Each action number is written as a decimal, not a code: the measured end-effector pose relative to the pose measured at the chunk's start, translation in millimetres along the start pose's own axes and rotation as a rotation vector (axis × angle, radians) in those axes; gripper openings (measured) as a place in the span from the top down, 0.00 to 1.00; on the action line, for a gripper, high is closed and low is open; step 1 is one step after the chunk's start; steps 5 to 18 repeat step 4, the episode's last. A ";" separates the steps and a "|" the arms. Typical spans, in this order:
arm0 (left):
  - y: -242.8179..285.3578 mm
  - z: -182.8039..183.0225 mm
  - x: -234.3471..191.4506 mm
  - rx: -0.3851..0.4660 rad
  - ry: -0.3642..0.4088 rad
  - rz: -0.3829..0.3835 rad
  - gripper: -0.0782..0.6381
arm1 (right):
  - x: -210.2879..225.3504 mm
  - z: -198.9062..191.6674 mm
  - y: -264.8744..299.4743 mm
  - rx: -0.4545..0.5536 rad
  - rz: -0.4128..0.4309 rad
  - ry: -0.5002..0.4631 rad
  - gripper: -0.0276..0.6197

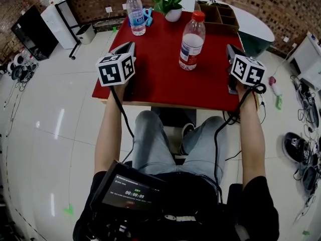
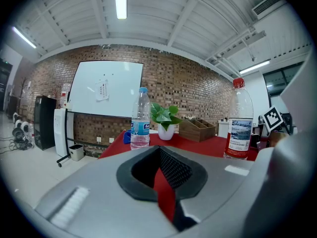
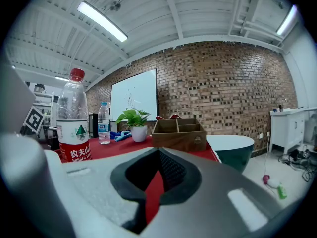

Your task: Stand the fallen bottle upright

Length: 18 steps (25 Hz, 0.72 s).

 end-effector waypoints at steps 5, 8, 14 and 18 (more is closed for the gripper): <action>-1.9 0.2 -2.5 0.000 0.000 0.003 0.88 | -2.6 -0.6 1.4 -0.001 0.002 0.004 0.95; -1.9 0.2 -2.5 0.000 0.000 0.003 0.88 | -2.6 -0.6 1.4 -0.001 0.002 0.004 0.95; -1.9 0.2 -2.5 0.000 0.000 0.003 0.88 | -2.6 -0.6 1.4 -0.001 0.002 0.004 0.95; -1.9 0.2 -2.5 0.000 0.000 0.003 0.88 | -2.6 -0.6 1.4 -0.001 0.002 0.004 0.95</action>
Point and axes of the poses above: the fingertips, and each gripper's own axes: y forward along the fingers, x to its right, z out of its top, the point moved 10 cm from there along -y, backward along the fingers, and after that the axes turned 8 degrees about -y, right-handed, at the moved point
